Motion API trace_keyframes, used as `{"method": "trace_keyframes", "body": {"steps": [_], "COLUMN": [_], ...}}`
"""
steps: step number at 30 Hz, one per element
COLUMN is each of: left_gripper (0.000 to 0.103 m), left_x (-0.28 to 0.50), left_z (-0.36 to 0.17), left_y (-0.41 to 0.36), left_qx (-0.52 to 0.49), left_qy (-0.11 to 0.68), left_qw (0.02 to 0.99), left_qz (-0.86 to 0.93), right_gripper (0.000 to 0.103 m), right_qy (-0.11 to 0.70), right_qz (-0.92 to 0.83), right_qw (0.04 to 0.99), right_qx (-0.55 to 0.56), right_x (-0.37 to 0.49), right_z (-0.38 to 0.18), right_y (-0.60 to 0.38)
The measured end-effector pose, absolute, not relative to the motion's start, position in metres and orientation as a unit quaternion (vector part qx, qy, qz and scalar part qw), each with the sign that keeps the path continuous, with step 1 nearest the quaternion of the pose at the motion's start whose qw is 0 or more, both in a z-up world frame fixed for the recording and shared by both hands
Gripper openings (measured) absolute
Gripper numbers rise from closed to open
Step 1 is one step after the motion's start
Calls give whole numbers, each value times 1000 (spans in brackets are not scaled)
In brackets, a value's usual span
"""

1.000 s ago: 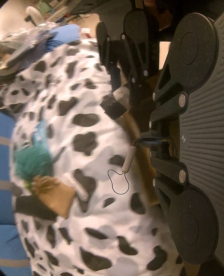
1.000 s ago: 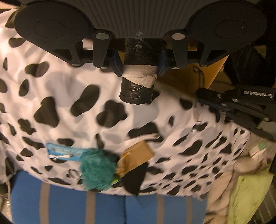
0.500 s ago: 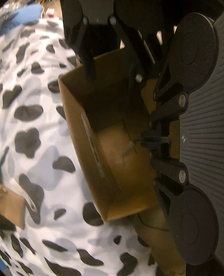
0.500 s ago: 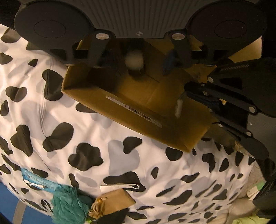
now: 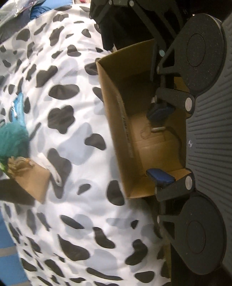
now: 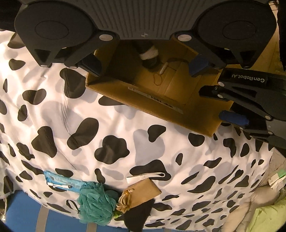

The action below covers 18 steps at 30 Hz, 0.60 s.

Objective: Organize soft objects
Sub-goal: 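Carry the black roll into the cardboard box and open the right gripper, then move the left gripper back to the white strap beside the tan pouch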

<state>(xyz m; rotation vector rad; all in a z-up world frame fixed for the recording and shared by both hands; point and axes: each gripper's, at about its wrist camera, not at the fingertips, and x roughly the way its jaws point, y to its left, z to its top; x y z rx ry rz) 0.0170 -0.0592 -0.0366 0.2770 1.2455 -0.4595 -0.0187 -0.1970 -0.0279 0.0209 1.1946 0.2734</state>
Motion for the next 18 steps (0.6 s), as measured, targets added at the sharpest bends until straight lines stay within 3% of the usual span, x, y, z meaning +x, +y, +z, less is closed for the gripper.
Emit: {"method": "trace_keyframes", "body": {"steps": [11, 18], "left_gripper": [59, 59], "left_x": [24, 36], "left_z": [-40, -25], "left_y": [-57, -39], "left_qx": [114, 49], "left_qy": [542, 538], "left_qw": [805, 812], "left_qz": [-214, -222], "right_gripper": [103, 103], "right_qy": [554, 544], "right_qz": [95, 107], "right_qw": [827, 832], "right_qx": [3, 14], "right_x": [-16, -13], "right_z": [-28, -18], "right_y": [-202, -201]}}
